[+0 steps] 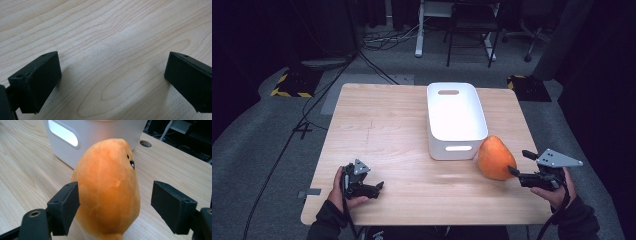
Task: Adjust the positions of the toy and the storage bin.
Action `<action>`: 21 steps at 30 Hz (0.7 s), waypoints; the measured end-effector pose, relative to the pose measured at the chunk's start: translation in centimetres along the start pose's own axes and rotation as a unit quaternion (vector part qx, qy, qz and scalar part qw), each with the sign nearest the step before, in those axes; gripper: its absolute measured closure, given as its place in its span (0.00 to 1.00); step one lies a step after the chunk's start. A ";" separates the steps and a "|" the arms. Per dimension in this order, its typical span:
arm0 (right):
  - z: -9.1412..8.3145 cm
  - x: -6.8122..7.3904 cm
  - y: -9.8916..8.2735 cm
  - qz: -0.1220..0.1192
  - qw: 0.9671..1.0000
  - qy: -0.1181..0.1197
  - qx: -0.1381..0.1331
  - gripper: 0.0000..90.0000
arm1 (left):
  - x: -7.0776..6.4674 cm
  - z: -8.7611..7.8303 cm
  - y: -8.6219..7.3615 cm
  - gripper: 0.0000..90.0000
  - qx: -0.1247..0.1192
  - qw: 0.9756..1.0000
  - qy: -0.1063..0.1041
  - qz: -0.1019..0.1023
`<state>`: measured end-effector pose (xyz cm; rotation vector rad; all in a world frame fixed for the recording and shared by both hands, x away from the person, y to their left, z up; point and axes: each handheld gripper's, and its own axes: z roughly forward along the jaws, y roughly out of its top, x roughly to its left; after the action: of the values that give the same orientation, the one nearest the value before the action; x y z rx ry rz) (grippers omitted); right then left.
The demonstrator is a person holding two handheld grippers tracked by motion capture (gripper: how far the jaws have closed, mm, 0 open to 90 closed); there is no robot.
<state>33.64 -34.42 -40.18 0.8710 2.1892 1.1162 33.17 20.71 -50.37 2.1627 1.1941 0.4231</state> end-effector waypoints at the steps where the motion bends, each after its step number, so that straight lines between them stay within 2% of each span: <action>1: 0.2 0.1 0.2 0.000 1.000 0.000 0.001 0.25 | 0.0 0.0 0.0 0.01 0.000 1.000 0.000 0.000; 7: 1.1 0.3 1.5 0.000 1.000 0.009 -0.001 0.25 | 0.0 0.0 0.0 0.01 0.000 1.000 0.000 0.000; 9: 1.8 0.4 2.4 -0.008 1.000 0.006 0.003 0.25 | 0.0 0.0 0.0 0.01 0.001 1.000 -0.001 0.000; 13: 3.1 0.4 3.3 0.005 1.000 -0.002 0.022 0.26 | 0.0 0.0 0.0 0.01 0.002 1.000 -0.001 0.000; 21: 4.7 0.2 4.3 0.005 0.999 0.000 0.042 0.23 | 0.0 0.0 0.0 0.01 0.000 1.000 0.000 0.000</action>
<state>38.03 -29.99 -39.05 0.9196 2.2481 1.0340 33.17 20.71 -50.37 2.1629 1.1935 0.4230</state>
